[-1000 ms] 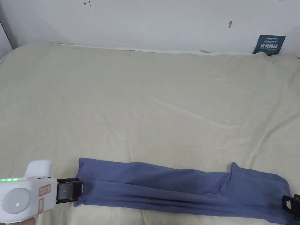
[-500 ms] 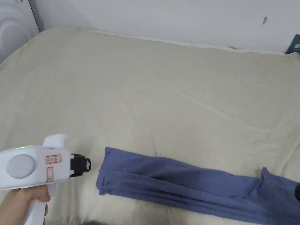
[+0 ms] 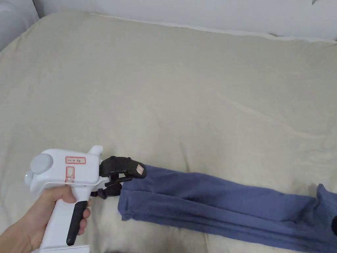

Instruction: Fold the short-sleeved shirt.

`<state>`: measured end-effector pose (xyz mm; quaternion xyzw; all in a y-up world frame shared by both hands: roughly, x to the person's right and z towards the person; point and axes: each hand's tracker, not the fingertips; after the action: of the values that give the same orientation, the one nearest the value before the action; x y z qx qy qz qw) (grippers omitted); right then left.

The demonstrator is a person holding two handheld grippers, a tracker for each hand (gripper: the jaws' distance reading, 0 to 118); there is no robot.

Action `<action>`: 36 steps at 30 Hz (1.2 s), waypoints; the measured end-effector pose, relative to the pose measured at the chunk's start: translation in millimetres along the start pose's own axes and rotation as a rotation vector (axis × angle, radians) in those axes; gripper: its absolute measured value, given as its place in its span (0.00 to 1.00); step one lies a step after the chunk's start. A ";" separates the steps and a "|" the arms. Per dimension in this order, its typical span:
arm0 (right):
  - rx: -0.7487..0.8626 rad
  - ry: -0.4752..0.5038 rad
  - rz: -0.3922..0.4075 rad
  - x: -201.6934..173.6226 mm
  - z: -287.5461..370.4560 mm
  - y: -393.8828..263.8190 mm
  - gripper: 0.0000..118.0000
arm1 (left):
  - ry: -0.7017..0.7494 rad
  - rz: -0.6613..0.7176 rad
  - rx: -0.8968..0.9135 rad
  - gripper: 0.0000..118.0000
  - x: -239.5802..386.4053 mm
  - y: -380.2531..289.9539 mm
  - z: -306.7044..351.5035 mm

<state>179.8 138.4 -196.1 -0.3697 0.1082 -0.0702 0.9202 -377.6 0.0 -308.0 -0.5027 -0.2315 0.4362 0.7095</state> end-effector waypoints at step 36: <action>0.094 -0.021 -0.037 44.3 31.1 2.7 0.01 | 0.329 -0.045 0.170 0.04 56.8 -29.6 63.8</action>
<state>230.6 151.8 -182.6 -0.3288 0.0881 -0.0884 0.9361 -386.0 77.6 -262.4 -0.5002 -0.0857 0.3500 0.7874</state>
